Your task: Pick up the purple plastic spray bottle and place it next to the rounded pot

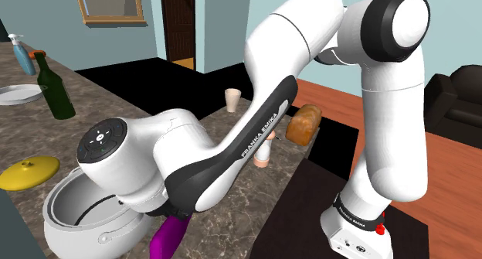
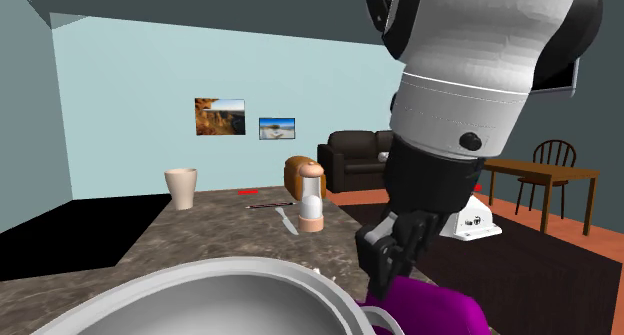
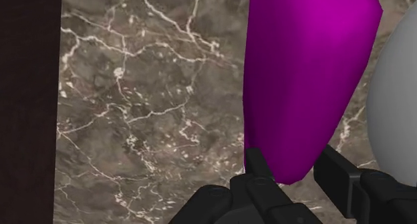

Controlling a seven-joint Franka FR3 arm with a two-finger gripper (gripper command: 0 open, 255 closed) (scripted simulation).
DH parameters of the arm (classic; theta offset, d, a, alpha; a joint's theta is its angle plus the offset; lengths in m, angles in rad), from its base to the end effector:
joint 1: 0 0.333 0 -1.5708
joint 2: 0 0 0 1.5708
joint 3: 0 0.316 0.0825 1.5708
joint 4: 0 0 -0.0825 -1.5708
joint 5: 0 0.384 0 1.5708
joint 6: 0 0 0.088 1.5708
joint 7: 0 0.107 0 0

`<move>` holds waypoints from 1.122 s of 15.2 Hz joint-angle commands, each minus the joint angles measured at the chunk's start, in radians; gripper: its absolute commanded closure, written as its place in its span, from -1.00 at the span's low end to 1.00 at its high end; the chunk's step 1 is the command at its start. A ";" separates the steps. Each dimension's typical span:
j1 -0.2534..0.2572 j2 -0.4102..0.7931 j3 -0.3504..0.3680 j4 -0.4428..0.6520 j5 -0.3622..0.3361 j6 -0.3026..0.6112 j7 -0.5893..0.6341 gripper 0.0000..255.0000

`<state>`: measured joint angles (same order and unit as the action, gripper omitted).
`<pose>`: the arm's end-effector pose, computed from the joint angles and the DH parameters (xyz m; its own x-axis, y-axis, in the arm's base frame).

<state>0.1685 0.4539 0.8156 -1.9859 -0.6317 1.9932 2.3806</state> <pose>0.3607 0.4503 0.2797 0.4773 -0.8241 0.3050 -0.8746 -0.4790 0.0744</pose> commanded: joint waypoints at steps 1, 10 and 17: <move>0.006 0.022 -0.016 -0.001 -0.018 0.007 0.011 1.00; 0.006 0.022 -0.016 -0.001 -0.018 0.007 0.011 -1.00; 0.007 -0.019 0.018 0.048 0.035 -0.067 -0.019 -1.00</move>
